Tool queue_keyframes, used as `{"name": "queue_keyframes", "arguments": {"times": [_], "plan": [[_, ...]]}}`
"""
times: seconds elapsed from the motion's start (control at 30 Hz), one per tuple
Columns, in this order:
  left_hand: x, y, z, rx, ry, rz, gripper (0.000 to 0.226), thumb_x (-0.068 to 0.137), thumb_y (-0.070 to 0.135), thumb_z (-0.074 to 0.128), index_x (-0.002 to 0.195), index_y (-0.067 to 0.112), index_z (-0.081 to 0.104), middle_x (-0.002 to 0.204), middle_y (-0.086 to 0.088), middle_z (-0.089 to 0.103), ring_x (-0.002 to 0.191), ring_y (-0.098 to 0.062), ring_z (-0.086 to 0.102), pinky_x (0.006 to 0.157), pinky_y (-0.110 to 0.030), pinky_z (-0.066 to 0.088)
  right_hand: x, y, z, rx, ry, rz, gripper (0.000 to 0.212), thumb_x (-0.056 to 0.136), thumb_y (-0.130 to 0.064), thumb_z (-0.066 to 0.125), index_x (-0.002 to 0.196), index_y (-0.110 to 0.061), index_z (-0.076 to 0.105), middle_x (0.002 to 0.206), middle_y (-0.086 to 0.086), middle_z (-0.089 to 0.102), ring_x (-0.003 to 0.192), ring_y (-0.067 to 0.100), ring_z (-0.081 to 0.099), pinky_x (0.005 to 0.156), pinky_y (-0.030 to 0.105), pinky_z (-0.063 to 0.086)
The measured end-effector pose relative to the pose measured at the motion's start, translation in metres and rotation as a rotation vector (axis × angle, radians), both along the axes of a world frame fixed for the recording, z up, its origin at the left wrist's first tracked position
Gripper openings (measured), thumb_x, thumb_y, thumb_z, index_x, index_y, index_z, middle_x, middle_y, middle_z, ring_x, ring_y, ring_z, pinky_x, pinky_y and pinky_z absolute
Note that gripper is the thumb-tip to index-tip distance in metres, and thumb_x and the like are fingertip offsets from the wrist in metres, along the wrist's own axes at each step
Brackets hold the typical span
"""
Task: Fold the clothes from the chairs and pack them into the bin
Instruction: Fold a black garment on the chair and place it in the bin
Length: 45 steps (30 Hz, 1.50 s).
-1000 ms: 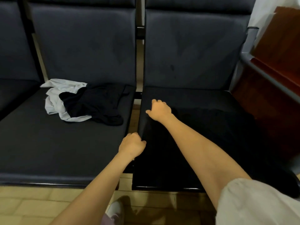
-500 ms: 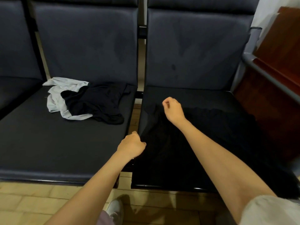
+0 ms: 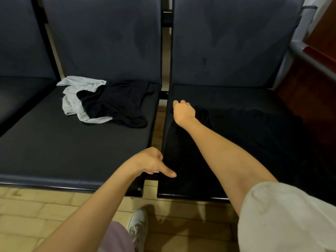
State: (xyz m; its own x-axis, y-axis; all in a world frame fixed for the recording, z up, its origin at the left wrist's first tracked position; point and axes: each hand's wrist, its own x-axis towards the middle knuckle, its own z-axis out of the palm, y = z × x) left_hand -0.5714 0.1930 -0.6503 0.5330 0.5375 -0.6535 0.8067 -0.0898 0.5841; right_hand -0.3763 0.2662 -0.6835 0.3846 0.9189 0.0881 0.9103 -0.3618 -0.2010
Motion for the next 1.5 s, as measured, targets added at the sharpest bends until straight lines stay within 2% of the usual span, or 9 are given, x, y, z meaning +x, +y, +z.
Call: {"name": "queue_keyframes", "arguments": {"times": [0.07,0.13,0.33,0.7,0.8,0.9,1.07,1.27,1.5], "plan": [[0.000,0.000,0.000,0.062,-0.015,-0.022,0.029,0.070,0.029,0.083,0.079,0.009,0.064,0.072,-0.005,0.060,0.076,-0.013,0.058,0.062,-0.023,0.038,0.008,-0.001,0.006,0.060,0.134,0.001,0.022,0.097,-0.011,0.046,0.118,-0.006,0.051,0.121,0.018,0.050,0.109,0.035,0.052,0.083,0.038,0.043],[0.000,-0.002,0.001,0.071,-0.025,-0.051,0.036,0.072,0.027,0.080,0.062,0.015,0.048,0.063,0.001,0.045,0.065,-0.012,0.046,0.063,-0.026,0.035,0.019,-0.004,0.017,0.190,0.316,-0.055,0.015,0.096,-0.015,0.048,0.106,-0.008,0.057,0.115,0.014,0.050,0.102,0.029,0.051,0.082,0.034,0.042],[0.019,-0.018,0.024,-0.120,-0.293,0.095,0.033,0.081,0.014,0.068,0.112,0.008,0.057,0.115,-0.007,0.063,0.091,-0.015,0.061,0.066,-0.026,0.055,0.071,-0.037,0.042,0.503,0.785,-0.282,0.007,0.093,-0.008,0.051,0.090,-0.013,0.052,0.088,0.009,0.058,0.065,0.018,0.057,0.050,0.021,0.053],[0.101,-0.093,0.013,-0.149,-0.400,-0.195,0.036,0.087,0.040,0.067,0.114,0.018,0.057,0.105,-0.002,0.065,0.088,-0.013,0.066,0.075,-0.025,0.057,0.161,-0.108,0.033,0.205,0.442,-0.433,0.027,0.097,-0.010,0.048,0.123,-0.008,0.054,0.122,0.015,0.057,0.109,0.030,0.057,0.090,0.036,0.046],[0.104,-0.084,0.004,0.113,-0.471,-0.094,0.025,0.090,0.030,0.064,0.110,0.016,0.062,0.103,-0.001,0.065,0.088,-0.008,0.062,0.074,-0.017,0.051,0.151,-0.120,0.021,0.262,0.271,-0.210,0.026,0.096,-0.012,0.051,0.120,-0.007,0.058,0.121,0.015,0.055,0.113,0.030,0.053,0.096,0.035,0.041],[0.096,-0.078,-0.008,0.518,-0.324,-0.326,0.043,0.090,0.038,0.063,0.129,0.021,0.054,0.128,0.004,0.048,0.124,-0.011,0.043,0.101,-0.021,0.038,0.134,-0.125,0.010,0.185,0.183,0.078,0.026,0.095,-0.022,0.054,0.117,-0.013,0.063,0.121,0.012,0.058,0.118,0.028,0.050,0.103,0.037,0.038],[0.083,-0.081,-0.011,0.615,0.046,-0.676,0.091,0.087,0.068,0.043,0.154,0.022,0.004,0.160,0.007,-0.002,0.147,-0.015,-0.006,0.120,-0.037,0.001,0.109,-0.126,-0.004,-0.278,0.108,0.177,0.057,0.099,-0.050,0.035,0.151,-0.029,0.023,0.159,0.002,0.018,0.147,0.026,0.010,0.119,0.048,0.012],[0.058,-0.050,-0.004,0.591,0.220,-0.512,0.084,0.091,0.069,0.019,0.154,0.015,0.003,0.161,0.004,-0.004,0.148,-0.014,-0.007,0.121,-0.042,-0.001,0.069,-0.087,-0.007,-0.344,0.154,0.168,0.064,0.099,-0.059,0.018,0.153,-0.033,-0.001,0.162,-0.002,-0.006,0.147,0.025,-0.013,0.117,0.050,-0.006],[0.046,-0.030,-0.010,0.656,0.333,-0.336,0.074,0.100,0.056,0.018,0.153,0.006,0.002,0.161,-0.011,-0.002,0.148,-0.026,-0.002,0.120,-0.044,0.002,0.032,-0.046,-0.004,-0.209,0.193,0.201,0.058,0.101,-0.053,0.020,0.154,-0.030,0.008,0.162,-0.001,0.006,0.148,0.024,-0.007,0.116,0.052,-0.006]]}}
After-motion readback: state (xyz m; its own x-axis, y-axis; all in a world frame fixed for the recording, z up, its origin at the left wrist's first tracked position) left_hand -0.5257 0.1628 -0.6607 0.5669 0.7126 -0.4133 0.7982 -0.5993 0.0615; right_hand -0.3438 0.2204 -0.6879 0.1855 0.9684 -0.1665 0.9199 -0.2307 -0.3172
